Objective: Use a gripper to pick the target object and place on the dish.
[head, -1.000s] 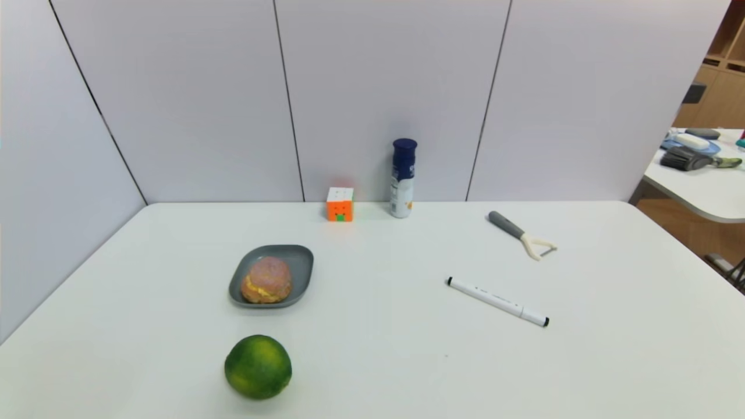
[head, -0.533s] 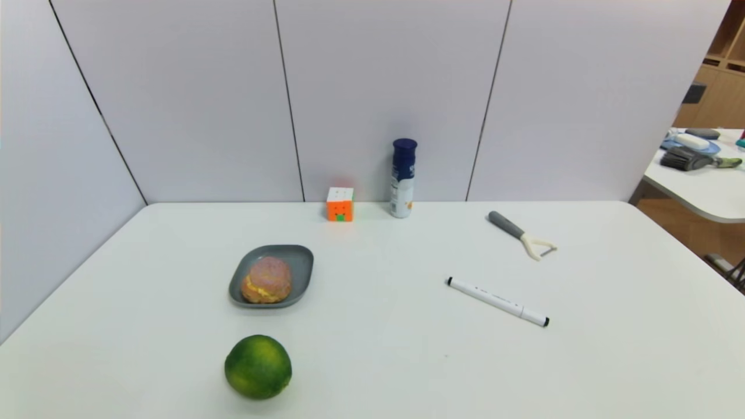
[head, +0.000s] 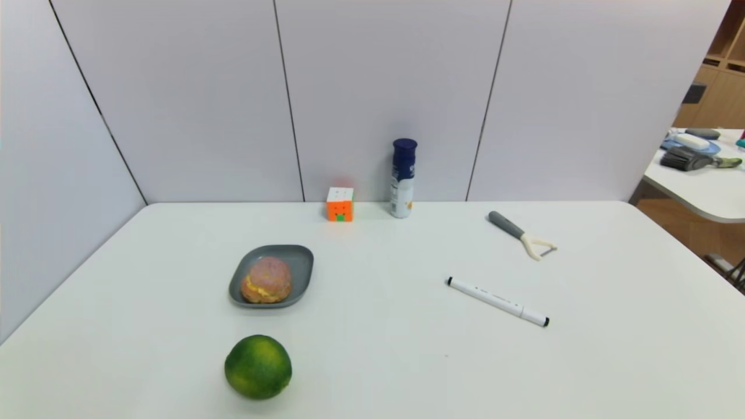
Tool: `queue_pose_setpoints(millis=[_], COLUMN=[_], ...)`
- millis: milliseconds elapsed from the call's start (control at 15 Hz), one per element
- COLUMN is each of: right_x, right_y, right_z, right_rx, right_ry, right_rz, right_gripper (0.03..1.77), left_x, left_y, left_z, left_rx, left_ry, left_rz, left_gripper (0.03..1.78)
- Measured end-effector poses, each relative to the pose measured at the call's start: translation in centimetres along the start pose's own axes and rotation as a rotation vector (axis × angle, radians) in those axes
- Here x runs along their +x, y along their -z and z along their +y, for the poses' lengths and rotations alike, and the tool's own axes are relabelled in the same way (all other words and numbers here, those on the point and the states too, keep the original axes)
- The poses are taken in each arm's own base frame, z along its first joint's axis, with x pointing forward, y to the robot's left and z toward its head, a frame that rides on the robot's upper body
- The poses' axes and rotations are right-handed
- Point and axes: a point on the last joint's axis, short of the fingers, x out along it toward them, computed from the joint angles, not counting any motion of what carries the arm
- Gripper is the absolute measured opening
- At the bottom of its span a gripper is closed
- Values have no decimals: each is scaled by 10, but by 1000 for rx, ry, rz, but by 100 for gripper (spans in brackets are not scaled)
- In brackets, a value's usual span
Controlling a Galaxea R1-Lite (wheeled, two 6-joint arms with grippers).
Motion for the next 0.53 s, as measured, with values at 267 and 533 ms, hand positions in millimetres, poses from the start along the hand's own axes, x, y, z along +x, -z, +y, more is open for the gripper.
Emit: queue_pose_setpoints(millis=[267,533], right_x=[0,0], right_y=[0,0], right_z=[0,0], right_rx=[0,0], right_ry=[0,0], right_rz=[0,0], right_gripper=[171,171], left_x=[0,0], left_y=[0,0], left_z=[0,0], left_rx=[-6,-6], left_ry=[-3,-3], left_rz=[0,0], left_gripper=[169,169])
